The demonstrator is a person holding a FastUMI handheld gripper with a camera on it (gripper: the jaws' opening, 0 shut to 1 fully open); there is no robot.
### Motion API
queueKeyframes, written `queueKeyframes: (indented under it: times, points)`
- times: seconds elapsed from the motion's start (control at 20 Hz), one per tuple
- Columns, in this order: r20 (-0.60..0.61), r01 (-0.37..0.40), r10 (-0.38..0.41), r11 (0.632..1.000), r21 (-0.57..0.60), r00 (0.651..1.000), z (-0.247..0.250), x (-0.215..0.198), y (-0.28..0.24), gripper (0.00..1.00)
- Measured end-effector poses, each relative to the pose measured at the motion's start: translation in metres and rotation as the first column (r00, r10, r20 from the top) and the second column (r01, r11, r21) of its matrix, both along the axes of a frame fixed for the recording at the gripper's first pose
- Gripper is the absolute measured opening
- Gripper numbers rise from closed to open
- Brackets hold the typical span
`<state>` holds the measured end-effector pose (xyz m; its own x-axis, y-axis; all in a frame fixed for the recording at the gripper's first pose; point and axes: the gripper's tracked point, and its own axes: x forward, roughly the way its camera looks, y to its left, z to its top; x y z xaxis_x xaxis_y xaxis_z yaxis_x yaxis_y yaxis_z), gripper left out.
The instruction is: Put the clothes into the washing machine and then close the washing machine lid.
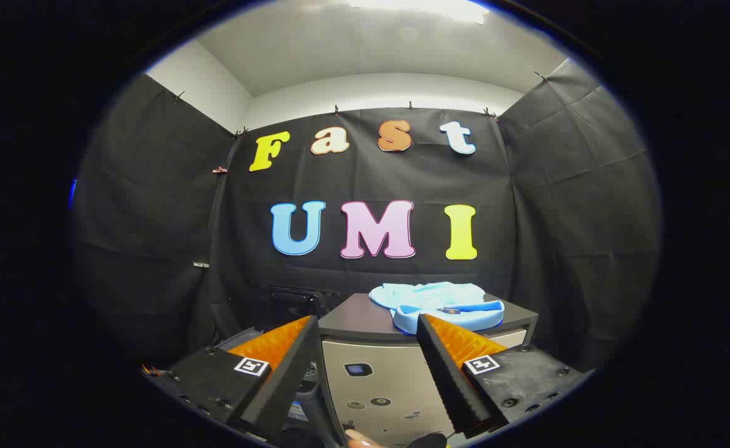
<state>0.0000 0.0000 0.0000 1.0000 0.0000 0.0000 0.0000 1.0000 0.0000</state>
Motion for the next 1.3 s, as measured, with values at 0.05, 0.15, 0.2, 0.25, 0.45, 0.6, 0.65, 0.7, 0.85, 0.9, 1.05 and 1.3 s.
queueKeyframes:
  times: [0.05, 0.15, 0.2, 0.25, 0.45, 0.6, 0.65, 0.7, 0.85, 0.9, 1.05, 1.3]
  points:
    - [-0.003, 0.000, 0.000, 1.000, -0.001, 1.000, -0.001, 0.000, 0.000, 0.98]
    - [-0.009, -0.001, 0.001, 1.000, -0.003, 1.000, -0.003, 0.000, 0.000, 0.98]
    - [-0.010, 0.001, -0.001, 1.000, -0.004, 1.000, -0.002, 0.001, 0.000, 0.98]
    - [-0.011, 0.000, 0.000, 1.000, -0.003, 1.000, -0.002, 0.001, 0.000, 0.98]
    - [-0.009, -0.011, 0.011, 1.000, 0.000, 1.000, -0.001, 0.003, 0.004, 0.98]
    - [-0.010, -0.015, 0.015, 1.000, -0.004, 1.000, -0.001, 0.002, 0.004, 0.98]
    - [-0.011, -0.014, 0.014, 1.000, -0.004, 1.000, -0.001, 0.003, 0.003, 0.98]
    - [-0.012, -0.014, 0.014, 1.000, -0.003, 1.000, -0.001, 0.003, 0.003, 0.98]
    - [-0.009, -0.011, 0.011, 1.000, 0.007, 1.000, 0.003, 0.005, -0.002, 0.98]
    - [-0.008, -0.009, 0.009, 1.000, 0.009, 1.000, 0.004, 0.006, -0.004, 0.98]
    - [-0.003, -0.002, 0.002, 1.000, 0.015, 1.000, 0.013, 0.018, -0.015, 0.98]
    - [-0.030, 0.044, -0.042, 0.997, 0.057, 0.999, 0.021, 0.061, -0.044, 0.98]
